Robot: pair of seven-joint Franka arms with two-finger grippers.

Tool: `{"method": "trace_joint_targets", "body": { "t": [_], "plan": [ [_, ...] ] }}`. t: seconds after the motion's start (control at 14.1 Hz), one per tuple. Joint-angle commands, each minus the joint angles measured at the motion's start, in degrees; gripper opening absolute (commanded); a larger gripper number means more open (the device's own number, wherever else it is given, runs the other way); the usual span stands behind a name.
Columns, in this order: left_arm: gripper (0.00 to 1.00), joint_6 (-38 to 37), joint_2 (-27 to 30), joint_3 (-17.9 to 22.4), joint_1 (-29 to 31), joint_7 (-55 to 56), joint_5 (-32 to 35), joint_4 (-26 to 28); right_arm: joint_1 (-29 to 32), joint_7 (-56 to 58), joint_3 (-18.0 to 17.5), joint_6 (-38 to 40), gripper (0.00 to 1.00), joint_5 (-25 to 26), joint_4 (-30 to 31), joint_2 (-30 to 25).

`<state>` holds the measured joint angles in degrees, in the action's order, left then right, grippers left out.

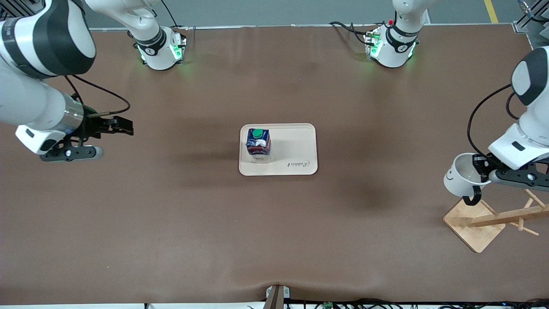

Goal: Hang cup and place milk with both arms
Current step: 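Carry the mug to the stand while the right gripper reaches the milk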

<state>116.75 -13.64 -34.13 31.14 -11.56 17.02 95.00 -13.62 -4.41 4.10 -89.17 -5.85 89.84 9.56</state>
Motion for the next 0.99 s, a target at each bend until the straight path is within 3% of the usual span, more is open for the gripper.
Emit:
{"method": "trace_joint_targets", "body": {
  "t": [0.0,0.28,0.5,0.92],
  "plan": [
    [0.0,-1.0,-0.42,-0.5,2.42,-9.85,-1.54,-1.04,-3.68,-7.77,-0.14,-2.75,1.0,-1.89,-0.72,1.34],
    [0.0,-1.09,-1.03,-0.5,6.74,-21.29,-6.63,-0.95,-7.46,-17.98,-2.51,-6.01,1.0,-2.41,-0.89,2.74],
    [0.0,-1.7,-0.95,-0.41,7.7,-23.42,-6.73,-0.6,-7.73,-25.97,-7.86,-9.52,1.0,-2.24,-0.89,4.5],
    [0.0,-3.28,-0.86,-0.41,10.34,-28.51,-6.73,-0.78,-10.36,-38.99,-12.71,-17.53,1.0,-1.63,-1.33,9.68]
  ]
}}
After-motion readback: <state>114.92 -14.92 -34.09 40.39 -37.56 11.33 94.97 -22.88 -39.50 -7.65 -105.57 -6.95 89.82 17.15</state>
